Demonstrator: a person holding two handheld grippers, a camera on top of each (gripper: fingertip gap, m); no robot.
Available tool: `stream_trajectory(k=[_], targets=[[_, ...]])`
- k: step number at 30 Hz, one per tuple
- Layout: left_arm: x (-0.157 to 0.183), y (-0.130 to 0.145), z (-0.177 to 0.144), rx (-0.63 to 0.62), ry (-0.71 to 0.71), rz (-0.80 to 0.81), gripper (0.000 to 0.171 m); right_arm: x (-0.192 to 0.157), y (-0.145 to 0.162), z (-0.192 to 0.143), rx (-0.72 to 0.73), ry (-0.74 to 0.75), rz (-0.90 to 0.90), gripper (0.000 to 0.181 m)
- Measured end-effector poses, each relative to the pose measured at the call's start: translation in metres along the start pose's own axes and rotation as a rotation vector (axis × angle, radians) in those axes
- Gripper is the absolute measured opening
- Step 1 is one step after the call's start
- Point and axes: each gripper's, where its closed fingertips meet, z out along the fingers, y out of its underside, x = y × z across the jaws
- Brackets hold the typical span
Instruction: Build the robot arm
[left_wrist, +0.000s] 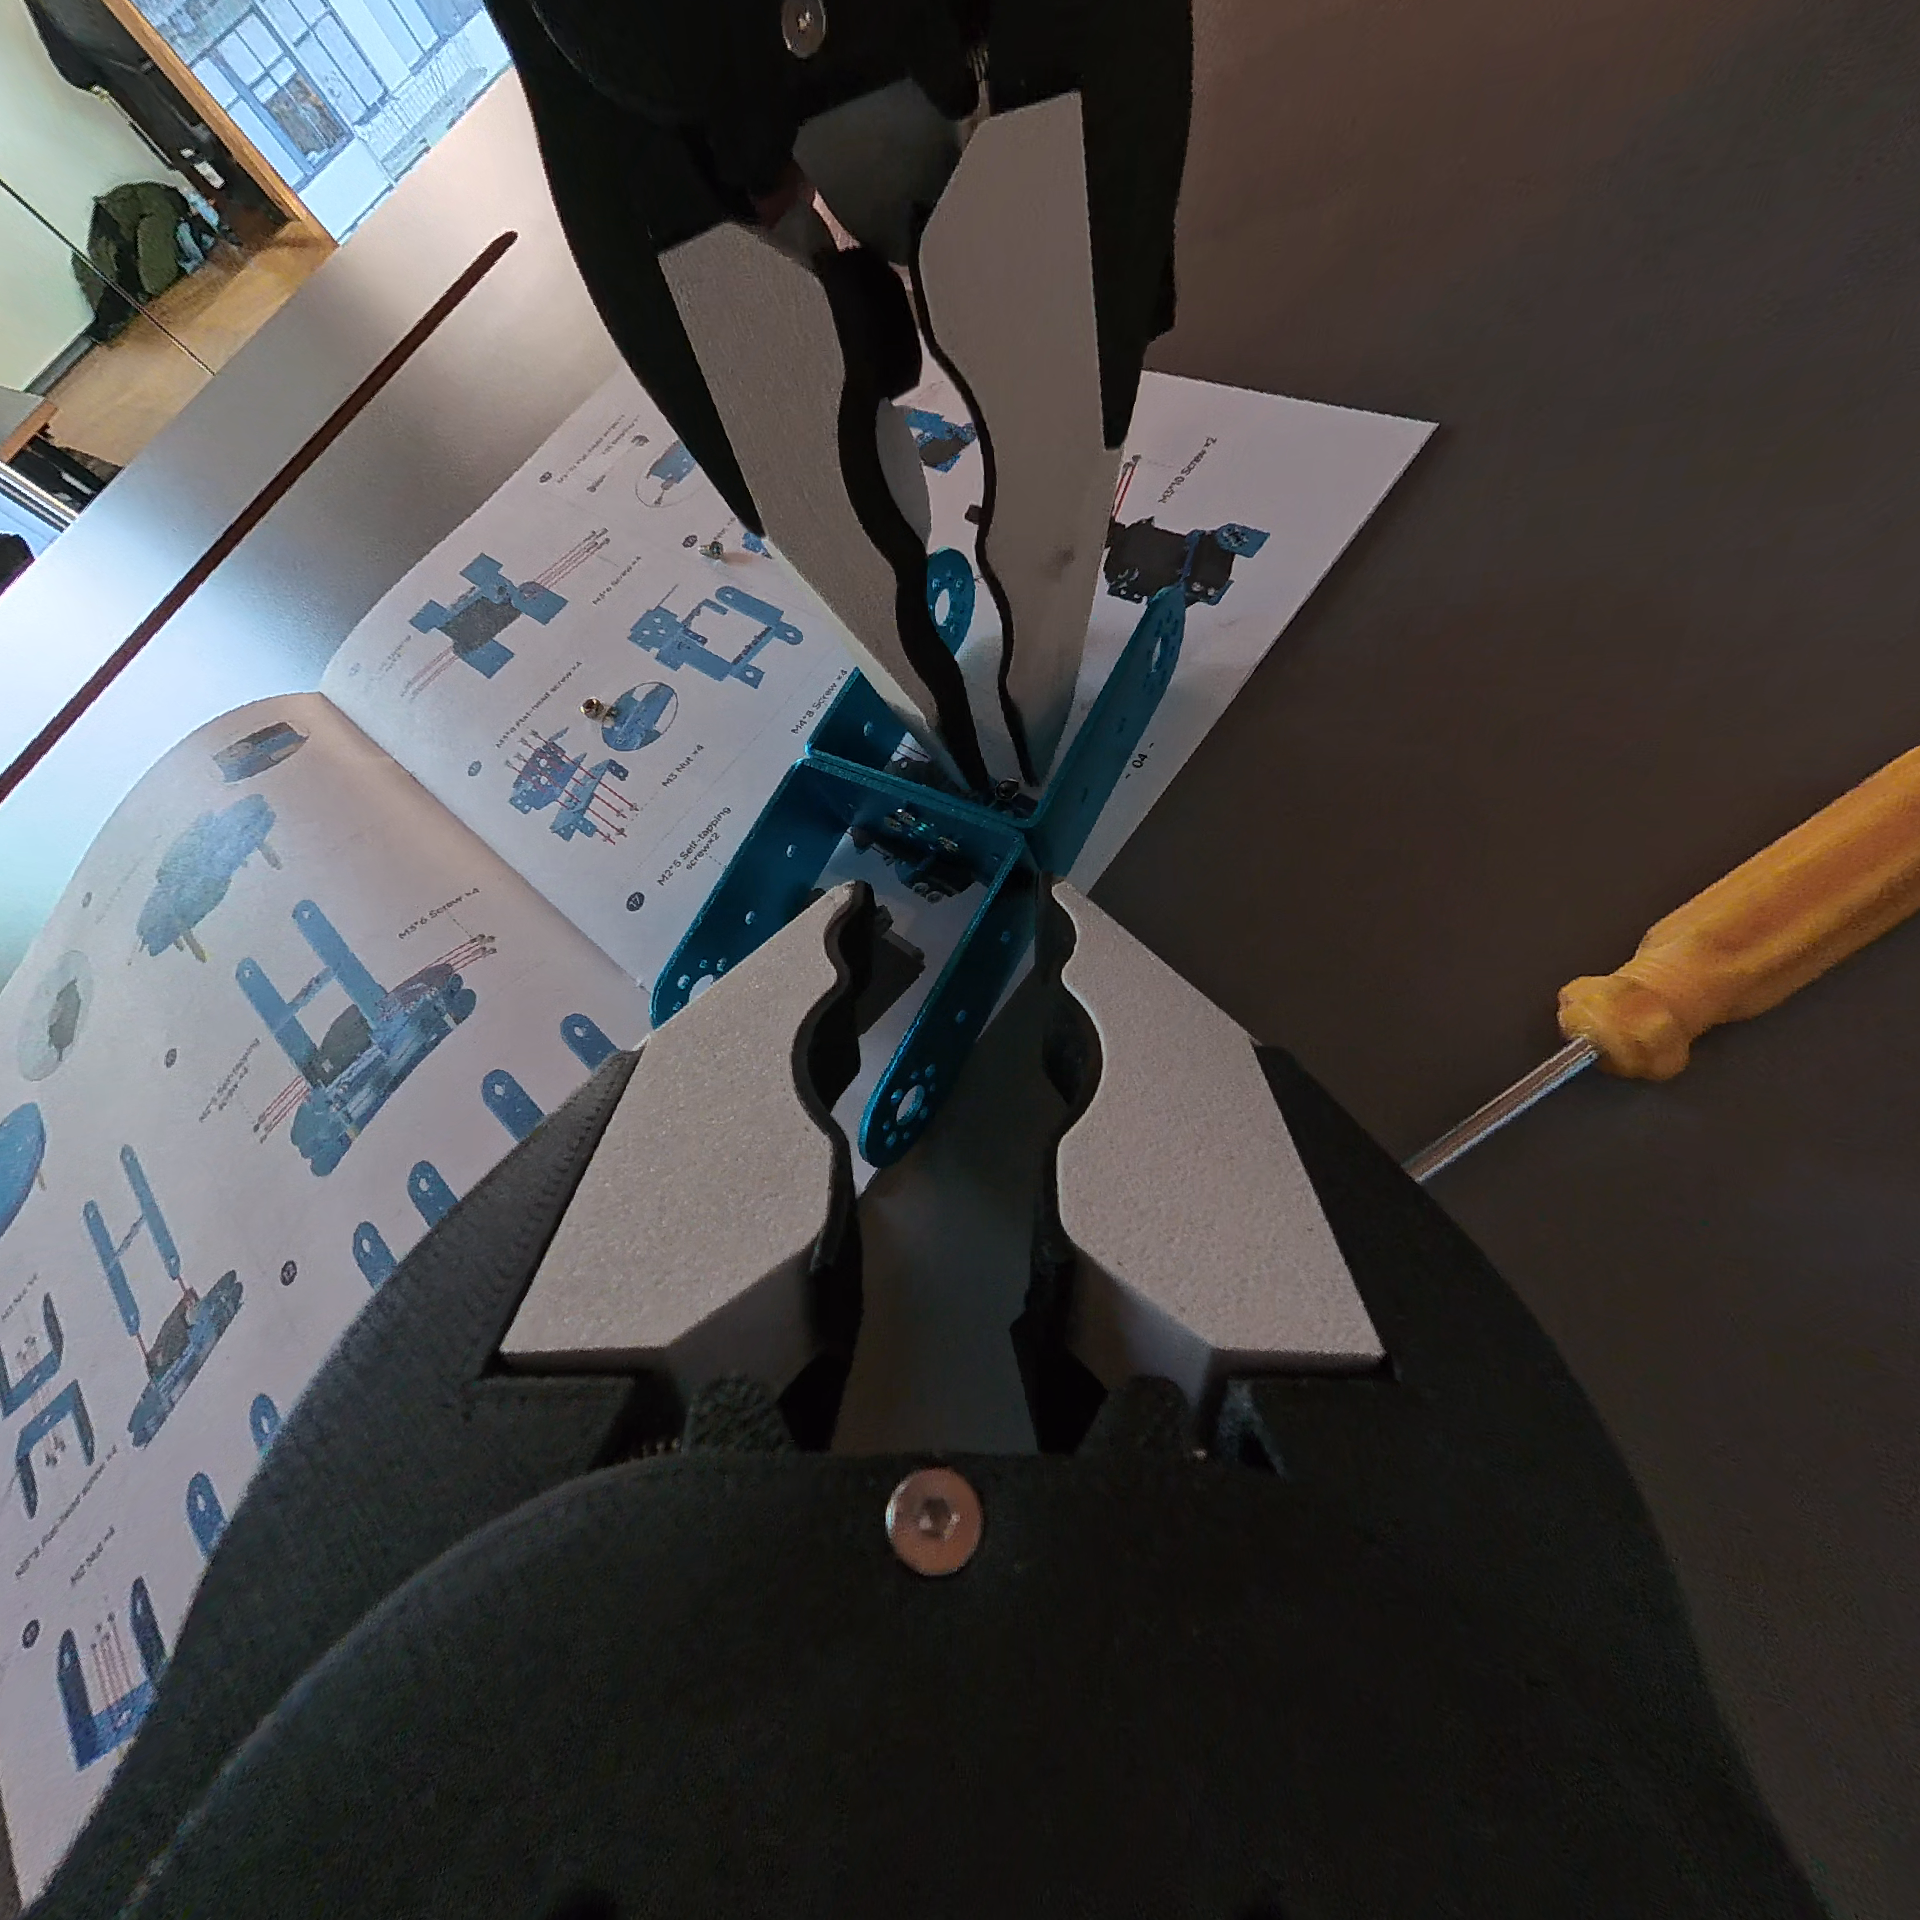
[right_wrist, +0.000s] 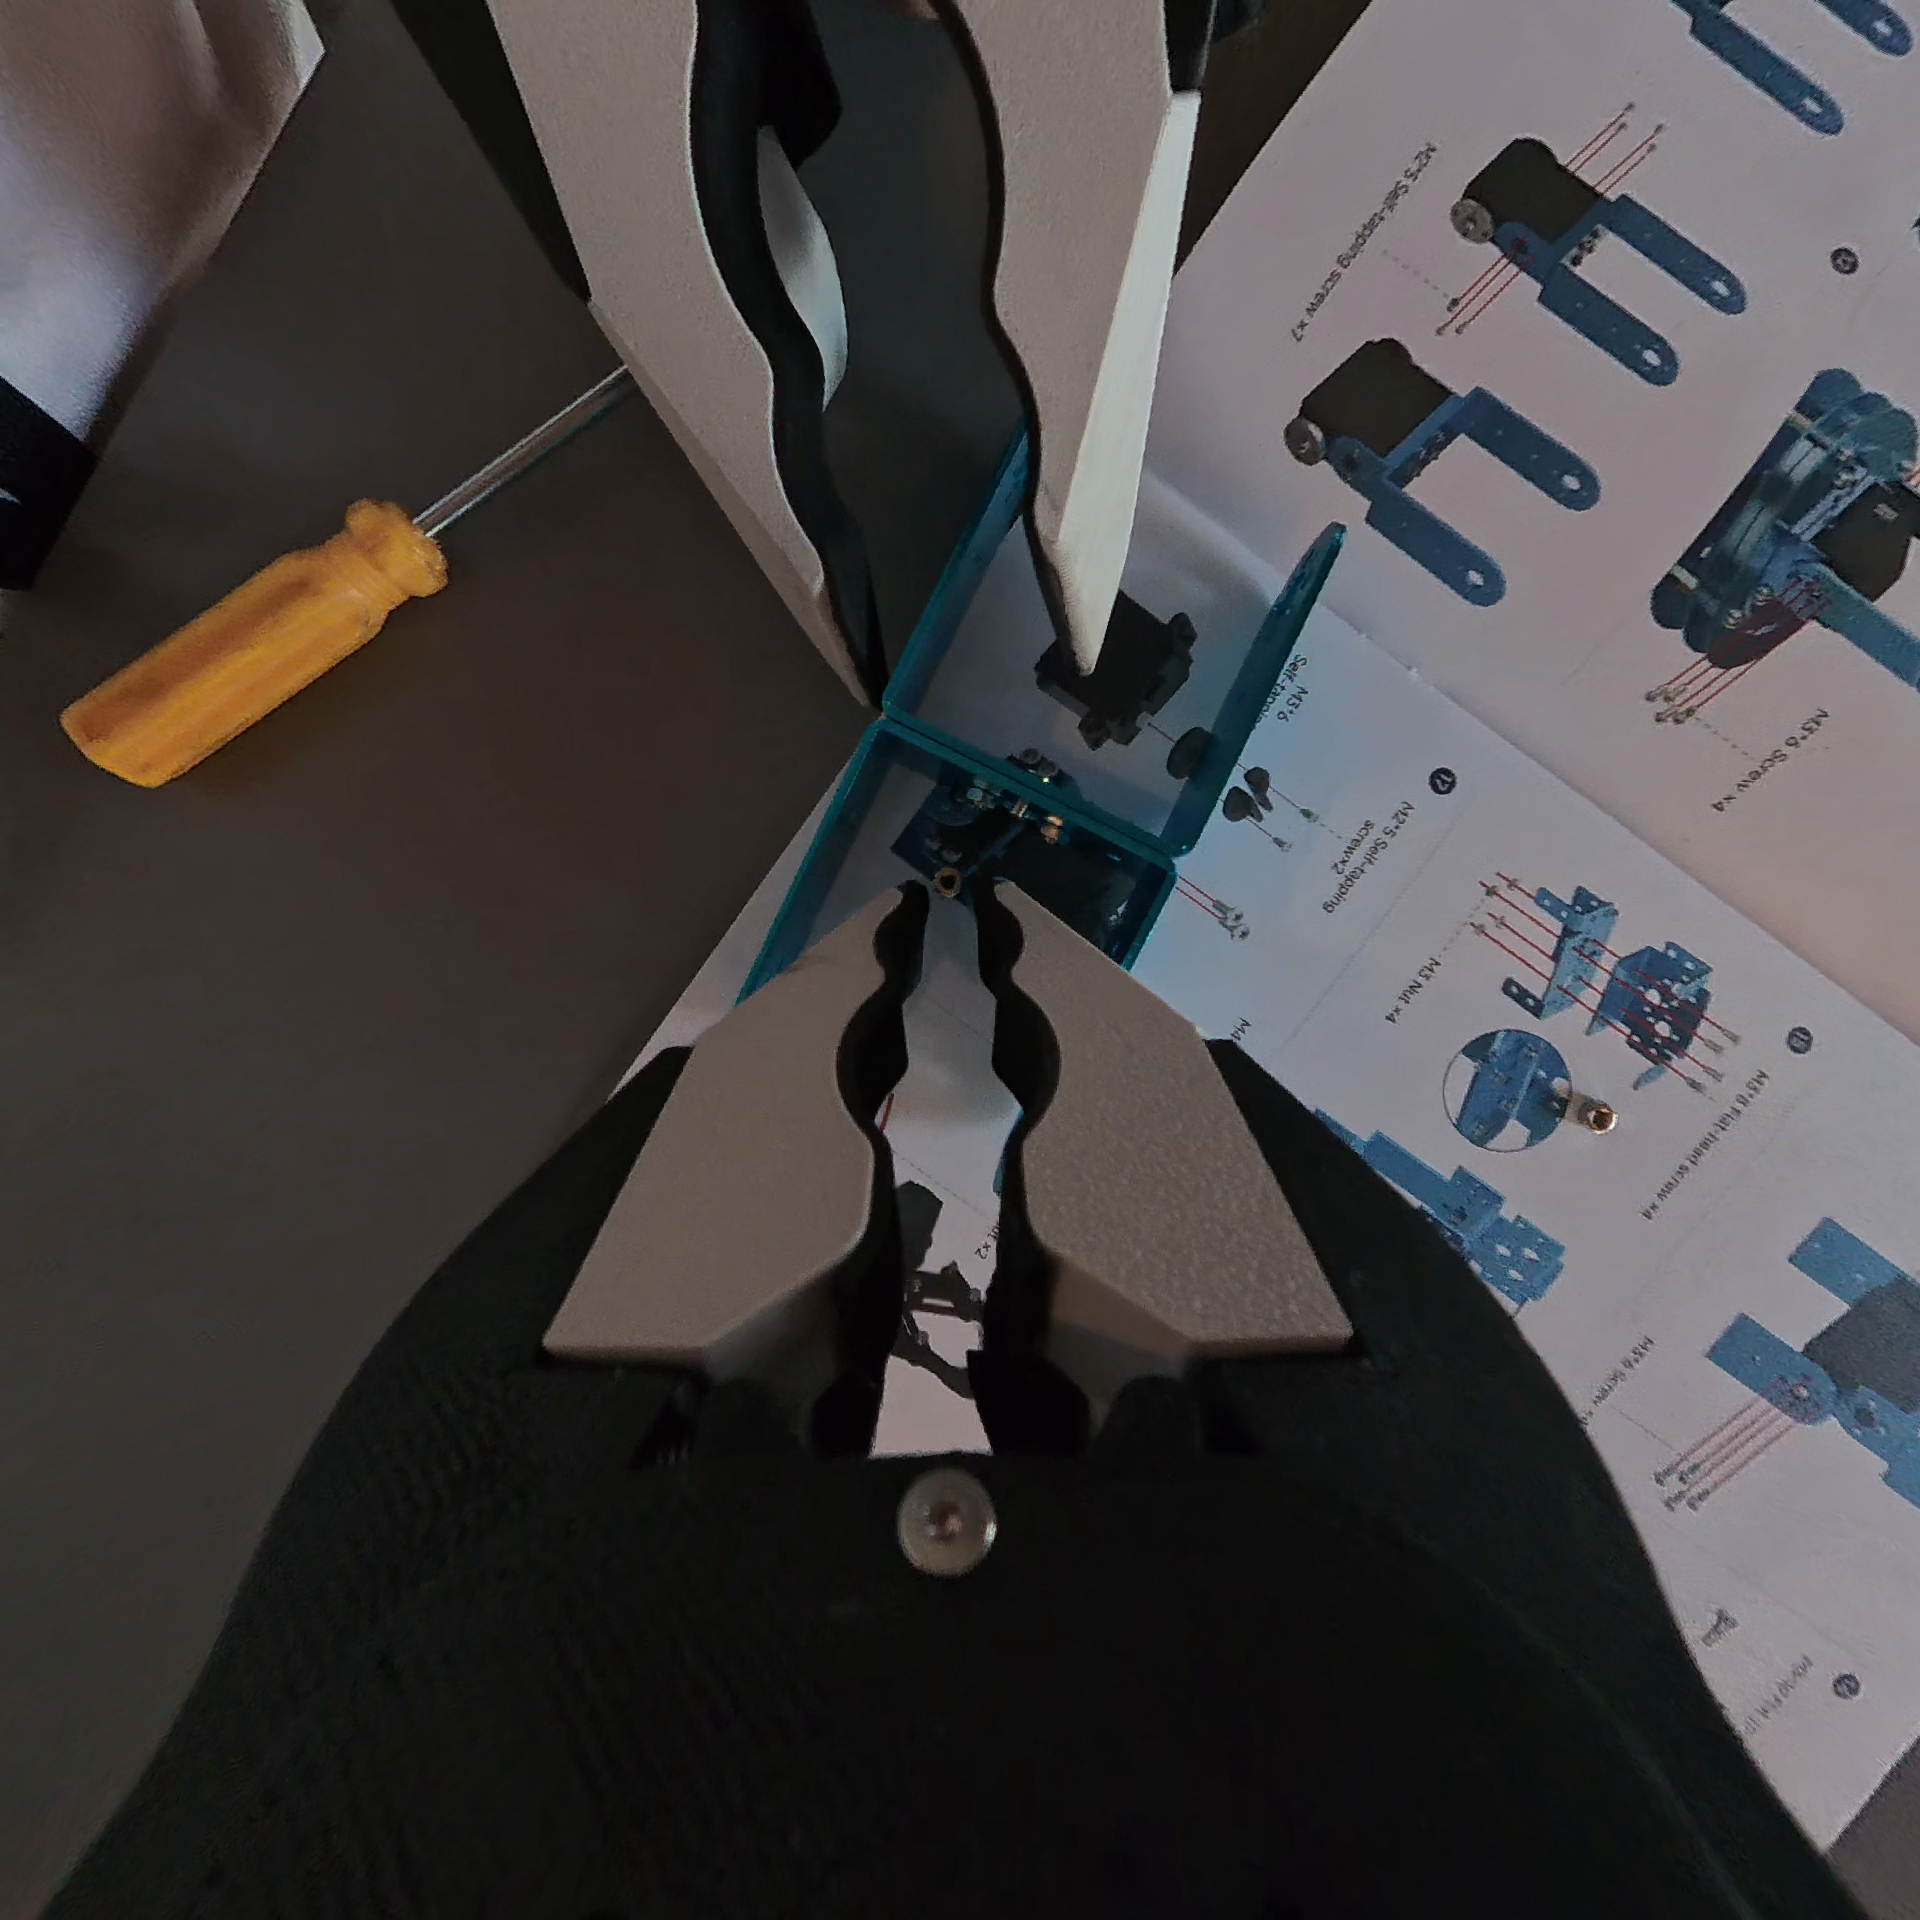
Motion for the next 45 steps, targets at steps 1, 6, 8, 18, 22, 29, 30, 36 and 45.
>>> stream_trajectory(k=[1, 6, 8, 18, 22, 29, 30, 36, 45], targets=[[0.000, 0.000, 0.000, 0.000, -0.001, -0.001, 0.029, 0.000, -0.001, 0.000, 0.008, -0.003, 0.004, 0.009], [-0.001, 0.000, 0.000, 0.000, 0.000, -0.005, 0.029, 0.002, -0.001, 0.000, 0.025, 0.003, 0.012, 0.003], [-0.001, 0.000, 0.000, -0.001, 0.000, -0.005, 0.029, 0.002, -0.001, -0.001, 0.040, 0.017, 0.014, 0.002], [0.001, 0.001, 0.001, -0.011, 0.005, 0.002, 0.029, -0.001, -0.003, -0.005, 0.114, 0.082, 0.063, 0.007], [0.003, 0.004, 0.002, -0.031, 0.010, 0.020, 0.028, 0.001, -0.013, -0.001, 0.183, 0.073, 0.123, 0.010], [0.002, 0.008, 0.003, -0.053, 0.008, 0.027, 0.025, 0.001, -0.012, 0.000, 0.177, 0.087, 0.122, 0.009], [0.002, 0.008, 0.003, -0.054, 0.007, 0.027, 0.025, 0.002, -0.012, 0.000, 0.169, 0.096, 0.118, 0.009], [0.003, 0.008, 0.002, -0.053, 0.007, 0.032, 0.025, 0.002, -0.009, 0.004, 0.081, 0.099, 0.091, 0.009], [0.001, 0.008, 0.001, -0.048, -0.003, 0.029, 0.027, 0.003, -0.009, 0.006, -0.052, 0.056, 0.071, 0.010]])
